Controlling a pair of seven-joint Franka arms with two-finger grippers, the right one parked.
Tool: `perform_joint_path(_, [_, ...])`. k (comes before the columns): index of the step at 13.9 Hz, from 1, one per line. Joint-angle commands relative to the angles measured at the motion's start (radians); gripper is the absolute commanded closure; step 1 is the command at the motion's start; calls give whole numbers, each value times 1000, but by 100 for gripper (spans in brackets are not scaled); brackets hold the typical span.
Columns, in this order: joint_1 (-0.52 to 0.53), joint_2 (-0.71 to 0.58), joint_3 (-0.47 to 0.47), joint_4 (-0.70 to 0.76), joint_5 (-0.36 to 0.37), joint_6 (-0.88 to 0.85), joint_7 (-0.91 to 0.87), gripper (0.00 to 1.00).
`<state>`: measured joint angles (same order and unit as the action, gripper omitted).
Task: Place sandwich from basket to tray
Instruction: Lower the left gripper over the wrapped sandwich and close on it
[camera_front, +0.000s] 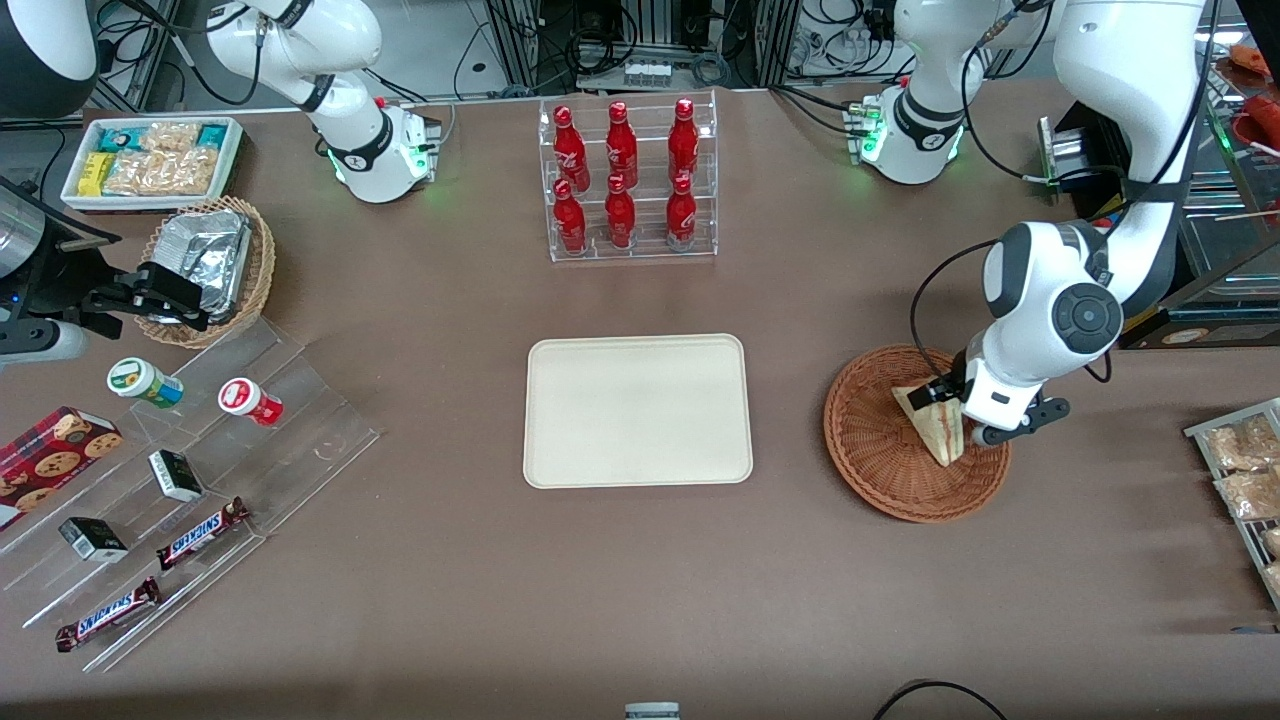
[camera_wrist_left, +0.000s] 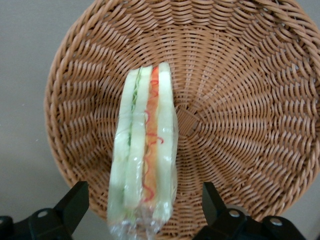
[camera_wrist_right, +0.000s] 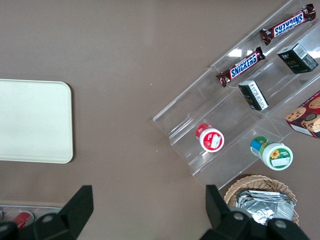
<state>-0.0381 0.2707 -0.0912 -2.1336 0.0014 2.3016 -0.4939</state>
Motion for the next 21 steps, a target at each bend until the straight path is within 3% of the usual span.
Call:
perform_joint_path(1, [6,27,-8,0,-14,36,-5,11])
perform_joint_path(3, [6,28,-8,-2,-14,38,-5,33])
perform_joint_path(6, [6,21,-7,-5,-12,27,-2,92])
perform_joint_path(7, [6,18,-7,-5,-12,24,0,100])
perform_joint_path(14, [4,-33,-50,153,28,-220,1,100])
perform_joint_path(21, [4,-33,-232,310,43,-329,-15,100])
